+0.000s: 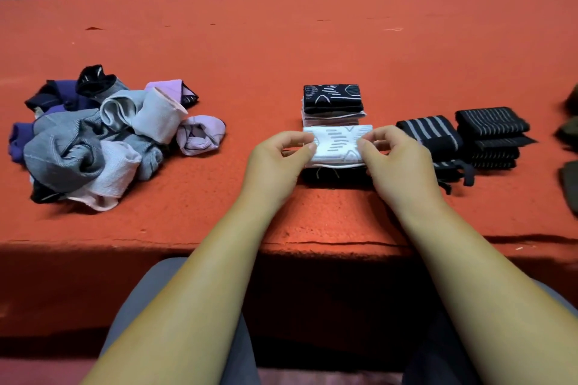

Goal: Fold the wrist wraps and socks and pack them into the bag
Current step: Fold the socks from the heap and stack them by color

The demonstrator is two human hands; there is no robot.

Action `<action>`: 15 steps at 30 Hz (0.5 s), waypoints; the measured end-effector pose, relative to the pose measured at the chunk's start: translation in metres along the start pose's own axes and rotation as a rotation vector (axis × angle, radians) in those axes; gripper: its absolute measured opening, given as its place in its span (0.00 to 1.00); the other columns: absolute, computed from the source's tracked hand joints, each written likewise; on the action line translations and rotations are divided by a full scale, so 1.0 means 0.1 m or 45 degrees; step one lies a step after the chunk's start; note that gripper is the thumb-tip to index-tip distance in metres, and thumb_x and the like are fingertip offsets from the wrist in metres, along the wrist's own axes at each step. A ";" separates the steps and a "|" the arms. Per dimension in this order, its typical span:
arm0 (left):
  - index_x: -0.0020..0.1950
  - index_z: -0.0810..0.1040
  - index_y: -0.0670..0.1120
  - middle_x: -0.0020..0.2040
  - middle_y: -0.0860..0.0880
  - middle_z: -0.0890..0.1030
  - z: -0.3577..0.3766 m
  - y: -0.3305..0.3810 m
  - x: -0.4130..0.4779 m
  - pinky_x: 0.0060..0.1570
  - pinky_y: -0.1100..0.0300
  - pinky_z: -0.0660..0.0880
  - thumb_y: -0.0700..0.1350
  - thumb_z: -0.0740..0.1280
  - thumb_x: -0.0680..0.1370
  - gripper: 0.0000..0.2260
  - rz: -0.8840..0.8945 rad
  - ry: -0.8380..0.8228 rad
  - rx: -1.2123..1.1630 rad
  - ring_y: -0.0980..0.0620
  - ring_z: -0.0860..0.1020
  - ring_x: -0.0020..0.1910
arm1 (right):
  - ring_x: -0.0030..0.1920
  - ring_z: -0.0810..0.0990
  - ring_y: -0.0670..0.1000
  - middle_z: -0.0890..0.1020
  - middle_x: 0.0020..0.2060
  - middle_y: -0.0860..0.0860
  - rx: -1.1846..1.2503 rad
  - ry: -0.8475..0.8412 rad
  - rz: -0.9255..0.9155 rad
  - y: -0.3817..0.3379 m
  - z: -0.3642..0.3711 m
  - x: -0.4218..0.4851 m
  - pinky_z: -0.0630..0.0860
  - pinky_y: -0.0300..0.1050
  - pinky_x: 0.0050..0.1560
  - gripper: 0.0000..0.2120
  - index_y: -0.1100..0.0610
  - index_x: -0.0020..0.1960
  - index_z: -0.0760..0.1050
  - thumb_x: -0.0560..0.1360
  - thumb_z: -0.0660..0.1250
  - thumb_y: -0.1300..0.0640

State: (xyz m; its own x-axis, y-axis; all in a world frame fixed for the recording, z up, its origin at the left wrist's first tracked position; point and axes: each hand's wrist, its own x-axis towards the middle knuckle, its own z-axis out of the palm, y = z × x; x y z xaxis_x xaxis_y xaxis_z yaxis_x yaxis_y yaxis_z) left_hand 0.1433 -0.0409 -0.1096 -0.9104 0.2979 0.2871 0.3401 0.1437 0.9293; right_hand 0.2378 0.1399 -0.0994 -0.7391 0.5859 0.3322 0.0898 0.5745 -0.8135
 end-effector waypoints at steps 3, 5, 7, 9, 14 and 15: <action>0.55 0.89 0.48 0.50 0.56 0.88 0.04 -0.10 0.02 0.52 0.67 0.73 0.44 0.76 0.79 0.06 -0.078 -0.057 0.134 0.64 0.81 0.45 | 0.53 0.82 0.55 0.85 0.50 0.53 -0.272 -0.112 -0.047 0.11 0.03 0.03 0.73 0.47 0.53 0.06 0.50 0.53 0.84 0.80 0.70 0.50; 0.54 0.89 0.49 0.48 0.56 0.88 0.05 -0.13 0.02 0.50 0.65 0.73 0.45 0.76 0.78 0.06 -0.130 -0.071 0.158 0.66 0.80 0.41 | 0.53 0.80 0.56 0.83 0.51 0.54 -0.320 -0.132 -0.042 0.14 0.05 0.03 0.69 0.45 0.51 0.07 0.50 0.54 0.84 0.80 0.69 0.50; 0.55 0.89 0.50 0.47 0.57 0.87 0.04 -0.13 0.02 0.47 0.65 0.73 0.46 0.76 0.78 0.06 -0.155 -0.083 0.188 0.67 0.78 0.37 | 0.53 0.79 0.56 0.82 0.50 0.54 -0.336 -0.136 -0.026 0.14 0.07 0.04 0.67 0.45 0.50 0.07 0.50 0.55 0.84 0.80 0.68 0.51; 0.56 0.89 0.50 0.48 0.58 0.87 0.03 -0.12 0.01 0.48 0.67 0.72 0.46 0.75 0.79 0.07 -0.147 -0.096 0.223 0.68 0.79 0.39 | 0.53 0.79 0.57 0.81 0.50 0.54 -0.371 -0.138 -0.035 0.14 0.08 0.04 0.65 0.45 0.49 0.08 0.50 0.56 0.83 0.81 0.68 0.51; 0.57 0.89 0.51 0.48 0.61 0.86 0.01 -0.13 0.00 0.49 0.67 0.72 0.47 0.75 0.79 0.07 -0.150 -0.122 0.216 0.69 0.79 0.40 | 0.48 0.77 0.55 0.76 0.54 0.55 -0.379 -0.131 -0.021 0.15 0.10 0.03 0.64 0.42 0.49 0.09 0.51 0.58 0.84 0.82 0.68 0.51; 0.57 0.89 0.51 0.47 0.61 0.85 0.00 -0.12 -0.01 0.49 0.67 0.72 0.47 0.74 0.80 0.07 -0.149 -0.130 0.213 0.69 0.79 0.40 | 0.46 0.76 0.54 0.75 0.55 0.54 -0.380 -0.125 -0.015 0.14 0.10 0.02 0.65 0.42 0.50 0.09 0.51 0.58 0.84 0.82 0.68 0.51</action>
State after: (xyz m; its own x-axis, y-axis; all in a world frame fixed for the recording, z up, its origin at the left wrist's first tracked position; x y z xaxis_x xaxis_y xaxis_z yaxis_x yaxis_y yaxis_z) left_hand 0.1400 -0.0430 -0.1213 -0.9202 0.3630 0.1467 0.2757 0.3348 0.9010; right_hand 0.2305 0.1438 -0.1151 -0.8010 0.5286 0.2811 0.2620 0.7317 -0.6293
